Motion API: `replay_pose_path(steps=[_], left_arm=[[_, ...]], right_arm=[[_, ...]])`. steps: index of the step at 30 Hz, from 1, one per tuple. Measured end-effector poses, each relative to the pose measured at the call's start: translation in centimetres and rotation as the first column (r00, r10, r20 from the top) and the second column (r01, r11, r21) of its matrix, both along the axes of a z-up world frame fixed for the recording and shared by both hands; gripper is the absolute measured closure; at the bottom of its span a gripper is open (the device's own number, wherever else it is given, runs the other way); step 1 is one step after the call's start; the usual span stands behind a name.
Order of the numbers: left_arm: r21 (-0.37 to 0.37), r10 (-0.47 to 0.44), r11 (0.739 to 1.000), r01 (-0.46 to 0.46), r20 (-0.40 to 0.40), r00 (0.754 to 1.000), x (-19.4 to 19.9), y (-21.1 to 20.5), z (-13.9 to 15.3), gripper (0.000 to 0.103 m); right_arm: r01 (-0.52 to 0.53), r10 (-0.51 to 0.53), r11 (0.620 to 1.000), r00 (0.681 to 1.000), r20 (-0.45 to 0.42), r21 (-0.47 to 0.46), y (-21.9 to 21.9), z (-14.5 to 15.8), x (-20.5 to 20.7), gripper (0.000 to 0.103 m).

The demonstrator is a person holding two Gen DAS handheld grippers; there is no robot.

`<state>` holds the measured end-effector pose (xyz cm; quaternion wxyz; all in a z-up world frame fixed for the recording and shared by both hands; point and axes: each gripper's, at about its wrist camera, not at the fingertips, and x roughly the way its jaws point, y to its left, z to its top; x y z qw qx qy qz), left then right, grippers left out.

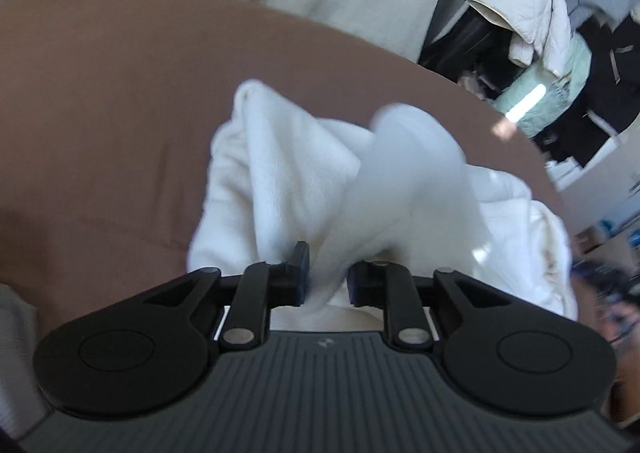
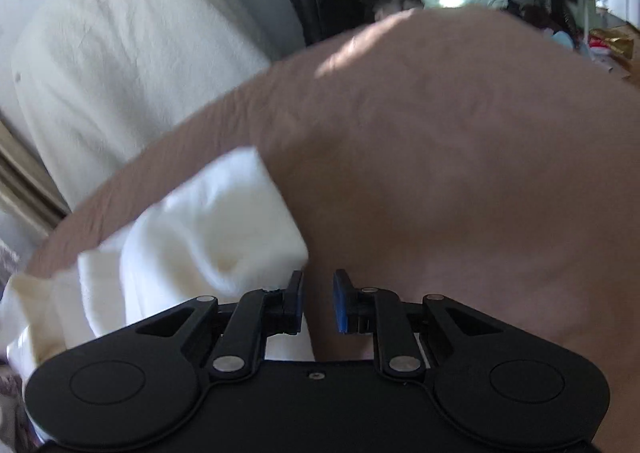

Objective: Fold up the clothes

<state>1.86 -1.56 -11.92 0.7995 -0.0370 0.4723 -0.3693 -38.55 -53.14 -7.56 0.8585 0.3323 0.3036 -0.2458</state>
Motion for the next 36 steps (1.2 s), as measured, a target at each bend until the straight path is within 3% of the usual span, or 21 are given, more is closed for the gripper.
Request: replay_pose_path(steps=[1, 3, 7, 9, 12, 15, 18, 19, 22, 24, 26, 27, 29, 30, 31, 32, 34, 36], left_arm=[[0.003, 0.003, 1.000, -0.003, 0.026, 1.000, -0.5, 0.2, 0.4, 0.084], [-0.025, 0.014, 1.000, -0.013, 0.050, 0.999, -1.1, 0.8, 1.0, 0.080], [-0.108, 0.080, 0.991, -0.073, 0.059, 0.995, -1.0, 2.9, 1.7, 0.077], [-0.153, 0.143, 0.979, -0.133, 0.056, 0.988, -0.5, 3.5, 1.8, 0.072], [-0.202, 0.198, 0.963, -0.179, 0.076, 0.977, -0.1, 3.9, 2.5, 0.072], [-0.212, 0.138, 0.972, -0.106, 0.148, 0.979, -1.0, 2.3, 4.2, 0.070], [-0.212, 0.012, 0.977, 0.023, 0.164, 0.986, -2.1, -1.7, 5.7, 0.048], [-0.161, -0.005, 0.986, 0.033, 0.172, 0.985, -2.3, -3.5, 5.7, 0.043], [0.038, -0.040, 0.999, 0.034, 0.193, 0.980, -2.5, -8.6, 4.2, 0.042], [0.181, -0.046, 0.983, 0.004, 0.228, 0.973, -2.5, -11.2, 2.3, 0.041], [0.317, -0.053, 0.948, -0.039, 0.278, 0.959, -2.5, -13.3, 0.1, 0.040], [0.356, -0.075, 0.934, -0.042, 0.309, 0.948, -2.6, -13.8, -0.8, 0.040], [0.362, -0.102, 0.931, -0.035, 0.352, 0.930, -2.9, -13.4, -1.7, 0.039], [0.333, -0.087, 0.942, -0.037, 0.349, 0.933, -2.8, -12.8, -1.5, 0.042], [0.294, -0.053, 0.955, -0.050, 0.334, 0.941, -2.5, -12.0, -1.2, 0.058], [0.257, -0.018, 0.964, -0.067, 0.313, 0.949, -2.2, -11.3, -0.8, 0.079], [0.190, 0.034, 0.978, -0.089, 0.277, 0.960, -1.8, -9.6, -0.1, 0.088], [0.140, 0.077, 0.983, -0.116, 0.259, 0.963, -1.7, -8.2, 0.4, 0.090]], right_arm=[[-0.007, 0.006, 1.000, 0.999, 0.045, 0.012, -0.5, 0.8, -0.2, 0.065], [-0.049, 0.043, 0.998, 0.993, 0.109, 0.051, -0.3, 2.2, -0.1, 0.055], [-0.160, 0.155, 0.986, 0.983, 0.096, 0.044, 1.6, 3.2, 1.9, 0.053], [-0.207, 0.204, 0.978, 0.977, 0.063, 0.036, 2.7, 3.0, 3.2, 0.052], [-0.279, 0.279, 0.960, 0.960, -0.005, -0.027, 4.9, 2.7, 4.9, 0.049], [-0.308, 0.297, 0.941, 0.951, -0.089, -0.141, 6.0, 3.4, 7.2, 0.046], [-0.347, 0.316, 0.914, 0.933, -0.170, -0.208, 7.6, 4.0, 9.1, 0.041], [-0.360, 0.318, 0.904, 0.927, -0.201, -0.230, 8.1, 4.2, 9.5, 0.040], [-0.344, 0.234, 0.861, 0.922, -0.309, -0.375, 9.4, 4.3, 9.8, 0.038], [-0.352, 0.199, 0.837, 0.909, -0.366, -0.419, 10.4, 4.0, 9.9, 0.038], [-0.357, 0.188, 0.829, 0.903, -0.387, -0.431, 10.4, 3.3, 10.0, 0.039], [-0.353, 0.182, 0.827, 0.904, -0.386, -0.438, 10.4, 3.1, 9.6, 0.041], [-0.343, 0.180, 0.836, 0.909, -0.377, -0.429, 10.0, 2.7, 9.2, 0.053], [-0.338, 0.178, 0.840, 0.911, -0.372, -0.424, 9.7, 2.4, 9.0, 0.073], [-0.329, 0.175, 0.846, 0.914, -0.365, -0.419, 9.4, 2.3, 8.8, 0.079], [-0.308, 0.164, 0.859, 0.923, -0.349, -0.410, 8.9, 2.3, 8.7, 0.079], [-0.270, 0.146, 0.878, 0.938, -0.315, -0.396, 8.1, 2.4, 8.5, 0.080], [-0.248, 0.137, 0.882, 0.948, -0.286, -0.400, 7.8, 2.3, 8.3, 0.080]])
